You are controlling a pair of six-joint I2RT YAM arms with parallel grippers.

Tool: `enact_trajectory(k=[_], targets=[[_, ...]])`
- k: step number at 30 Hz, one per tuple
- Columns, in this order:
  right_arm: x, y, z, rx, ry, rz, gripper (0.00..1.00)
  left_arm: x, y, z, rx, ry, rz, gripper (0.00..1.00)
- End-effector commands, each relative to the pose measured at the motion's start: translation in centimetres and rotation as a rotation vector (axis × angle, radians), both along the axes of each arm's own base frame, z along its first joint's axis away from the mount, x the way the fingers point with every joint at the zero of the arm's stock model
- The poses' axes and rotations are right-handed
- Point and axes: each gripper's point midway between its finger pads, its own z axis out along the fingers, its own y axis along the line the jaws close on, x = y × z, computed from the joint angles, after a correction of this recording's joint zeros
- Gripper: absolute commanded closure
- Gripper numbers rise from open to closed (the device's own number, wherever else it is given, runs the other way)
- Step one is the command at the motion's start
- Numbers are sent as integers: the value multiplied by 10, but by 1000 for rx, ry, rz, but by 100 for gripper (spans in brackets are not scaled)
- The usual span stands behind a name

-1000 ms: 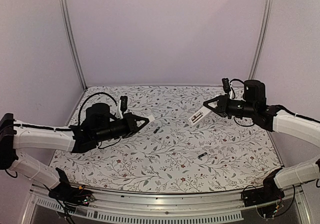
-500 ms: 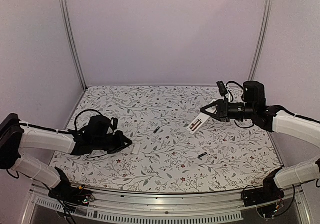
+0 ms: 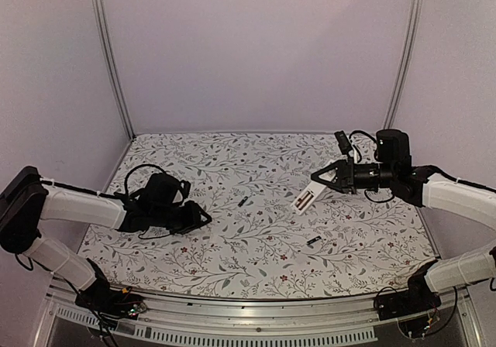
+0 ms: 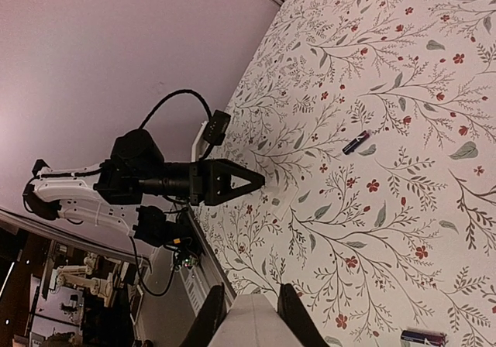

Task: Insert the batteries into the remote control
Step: Place the battery cover at the center of the board, then pick up the battery from the center of the board.

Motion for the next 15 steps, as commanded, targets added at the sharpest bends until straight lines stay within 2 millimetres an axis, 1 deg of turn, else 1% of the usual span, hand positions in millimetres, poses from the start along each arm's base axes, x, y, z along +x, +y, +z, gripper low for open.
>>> enact_trajectory(k=[1,4,5,7,9,12,15], targets=[[-4,-4,-1,-18,-13,1,100,7,8,9,116,-33,-42,59],[-4,-6,-6,-37,-7,-6,100,13,-2,20,205,-80,-129,53],[-3,-7,-7,-40,-9,-9,100,20,-10,30,226,-111,-161,51],[-5,-9,-13,-56,15,-11,100,29,-20,35,282,-131,-229,46],[-5,-11,-16,-65,23,-14,100,38,-32,37,322,-140,-294,45],[-6,-14,-21,-77,42,-18,100,50,-50,33,377,-140,-398,43],[-7,-15,-25,-85,59,-16,100,60,-64,21,451,-124,-472,43]])
